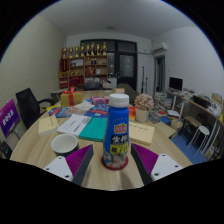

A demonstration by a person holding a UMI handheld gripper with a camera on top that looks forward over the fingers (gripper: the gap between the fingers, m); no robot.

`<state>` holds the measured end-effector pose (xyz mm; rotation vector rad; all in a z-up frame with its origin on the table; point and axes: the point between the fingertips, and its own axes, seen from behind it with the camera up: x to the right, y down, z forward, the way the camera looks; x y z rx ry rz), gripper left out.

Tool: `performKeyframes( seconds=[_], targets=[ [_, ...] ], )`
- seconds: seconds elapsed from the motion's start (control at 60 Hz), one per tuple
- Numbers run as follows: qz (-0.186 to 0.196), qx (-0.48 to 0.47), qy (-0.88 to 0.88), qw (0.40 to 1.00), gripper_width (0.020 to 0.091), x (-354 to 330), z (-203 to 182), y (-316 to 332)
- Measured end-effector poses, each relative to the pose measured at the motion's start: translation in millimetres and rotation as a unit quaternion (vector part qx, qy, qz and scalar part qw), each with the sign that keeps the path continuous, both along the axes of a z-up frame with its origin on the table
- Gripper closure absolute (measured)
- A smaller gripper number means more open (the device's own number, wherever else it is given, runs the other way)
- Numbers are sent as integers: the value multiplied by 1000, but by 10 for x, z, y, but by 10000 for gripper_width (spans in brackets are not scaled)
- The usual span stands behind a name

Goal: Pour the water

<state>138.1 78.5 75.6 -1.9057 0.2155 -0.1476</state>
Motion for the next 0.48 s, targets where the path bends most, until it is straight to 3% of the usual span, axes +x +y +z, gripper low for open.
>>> performKeyframes(
  seconds=[0.383,0.483],
  targets=[
    [-49,5,-28,998,264,-1052,1198,-2144],
    [-39,2,-28,999,257,-1449,1411,-2624]
  ],
)
